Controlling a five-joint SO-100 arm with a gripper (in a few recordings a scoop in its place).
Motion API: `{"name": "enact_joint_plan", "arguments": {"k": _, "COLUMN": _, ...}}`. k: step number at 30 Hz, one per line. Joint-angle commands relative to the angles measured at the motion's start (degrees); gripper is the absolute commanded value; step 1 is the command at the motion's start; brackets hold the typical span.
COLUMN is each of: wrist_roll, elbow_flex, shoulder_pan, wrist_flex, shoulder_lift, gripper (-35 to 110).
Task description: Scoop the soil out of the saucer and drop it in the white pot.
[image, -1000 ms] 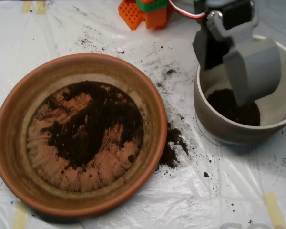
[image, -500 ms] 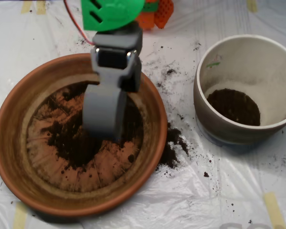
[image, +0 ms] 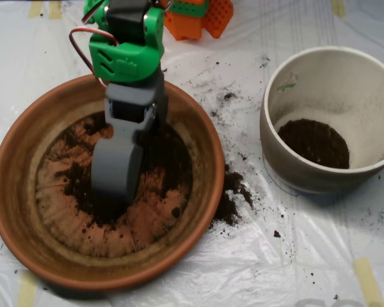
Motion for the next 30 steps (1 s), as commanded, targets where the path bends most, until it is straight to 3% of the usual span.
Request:
{"name": "enact_joint_plan", "arguments": {"k": 1, "wrist_roll": -0.44, "elbow_flex": -6.06, "shoulder_pan": 2.11, "wrist_flex": 2.11, "shoulder_lift": -3.60, "gripper": 58}}
{"name": "enact_joint_plan", "arguments": {"k": 20, "wrist_roll": -0.18, "elbow_flex": -32.34, "shoulder_pan": 2.99, "wrist_flex": 12.92, "shoulder_lift": -27.42, "gripper": 58}}
{"name": "enact_joint_plan", "arguments": {"k": 30, "wrist_roll": -0.70, "elbow_flex": -24.43, "shoulder_pan": 3.16, "wrist_flex": 6.68, "shoulder_lift": -22.24, "gripper": 28}}
